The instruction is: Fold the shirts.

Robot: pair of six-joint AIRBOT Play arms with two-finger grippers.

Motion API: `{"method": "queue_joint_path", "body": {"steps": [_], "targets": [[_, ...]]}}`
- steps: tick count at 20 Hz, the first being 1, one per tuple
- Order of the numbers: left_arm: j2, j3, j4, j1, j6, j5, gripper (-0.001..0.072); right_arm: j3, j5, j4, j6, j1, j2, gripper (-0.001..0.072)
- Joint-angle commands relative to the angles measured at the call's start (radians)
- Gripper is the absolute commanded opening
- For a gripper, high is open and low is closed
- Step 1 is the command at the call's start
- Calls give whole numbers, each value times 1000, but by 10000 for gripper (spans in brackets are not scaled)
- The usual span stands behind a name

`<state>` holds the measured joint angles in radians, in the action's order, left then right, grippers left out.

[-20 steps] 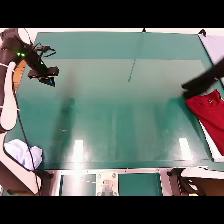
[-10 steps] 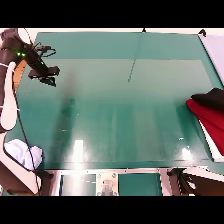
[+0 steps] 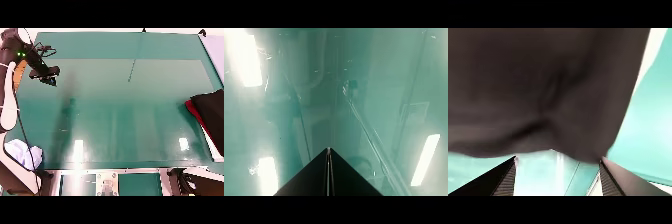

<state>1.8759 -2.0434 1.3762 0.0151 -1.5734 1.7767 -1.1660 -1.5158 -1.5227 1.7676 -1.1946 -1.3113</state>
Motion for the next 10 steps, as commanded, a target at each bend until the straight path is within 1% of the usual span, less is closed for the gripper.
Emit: {"method": "queue_joint_path", "body": {"steps": [1, 2, 4, 6, 7, 8, 9, 10], "targets": [[0, 0, 0, 0, 3, -13, 27, 21, 12, -19, 22, 1, -14, 567], [0, 0, 0, 0, 4, -10, 27, -28, 8, 12, 28, 9, -14, 565], [-1, 0, 0, 0, 12, 10, 27, -145, 8, 130, 21, 55, -13, 541], [-1, 0, 0, 0, 10, 52, 27, -251, 8, 246, 16, 137, -13, 360], [-3, 0, -2, 0, 6, 66, 27, -298, 12, 303, 16, 193, -13, 344], [-14, 5, -15, -4, 5, 63, 27, -335, 21, 350, 4, 254, -13, 170], [-34, 20, -29, -16, 2, 59, 27, -355, 31, 380, -11, 318, -11, 60], [-63, 44, -33, -32, 3, 47, 27, -360, 42, 391, -26, 388, -8, 51]]}}
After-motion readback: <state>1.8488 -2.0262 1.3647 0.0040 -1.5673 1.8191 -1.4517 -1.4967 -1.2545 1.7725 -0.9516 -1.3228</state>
